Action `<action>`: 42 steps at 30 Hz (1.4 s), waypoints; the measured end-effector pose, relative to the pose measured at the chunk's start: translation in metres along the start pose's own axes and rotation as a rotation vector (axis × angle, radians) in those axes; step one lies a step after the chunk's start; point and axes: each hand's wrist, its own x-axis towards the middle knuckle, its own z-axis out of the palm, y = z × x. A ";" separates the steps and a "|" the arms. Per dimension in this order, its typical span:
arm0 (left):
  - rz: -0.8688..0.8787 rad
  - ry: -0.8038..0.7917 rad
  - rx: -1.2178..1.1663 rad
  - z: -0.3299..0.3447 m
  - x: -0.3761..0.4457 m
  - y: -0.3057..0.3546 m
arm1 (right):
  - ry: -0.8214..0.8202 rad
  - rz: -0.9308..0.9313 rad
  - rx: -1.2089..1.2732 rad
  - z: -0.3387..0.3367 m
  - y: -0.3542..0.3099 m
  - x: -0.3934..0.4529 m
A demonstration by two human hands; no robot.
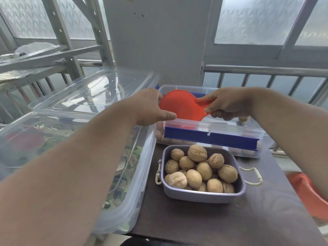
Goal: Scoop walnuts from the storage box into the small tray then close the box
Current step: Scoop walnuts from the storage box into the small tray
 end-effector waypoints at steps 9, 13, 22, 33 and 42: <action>0.000 -0.006 0.027 0.000 0.006 -0.004 | -0.060 0.202 0.062 0.014 0.006 0.014; 0.002 -0.007 0.042 -0.001 0.008 -0.006 | -0.143 0.293 0.157 0.005 0.016 0.014; 0.004 -0.014 0.017 -0.001 0.007 -0.009 | 0.395 -0.239 -0.535 0.021 0.010 0.013; 0.001 -0.031 0.003 -0.003 0.006 -0.005 | -0.153 -0.050 -0.026 -0.007 -0.002 0.003; -0.029 -0.030 -0.005 -0.004 0.003 0.000 | -0.163 0.130 0.237 -0.003 0.018 0.014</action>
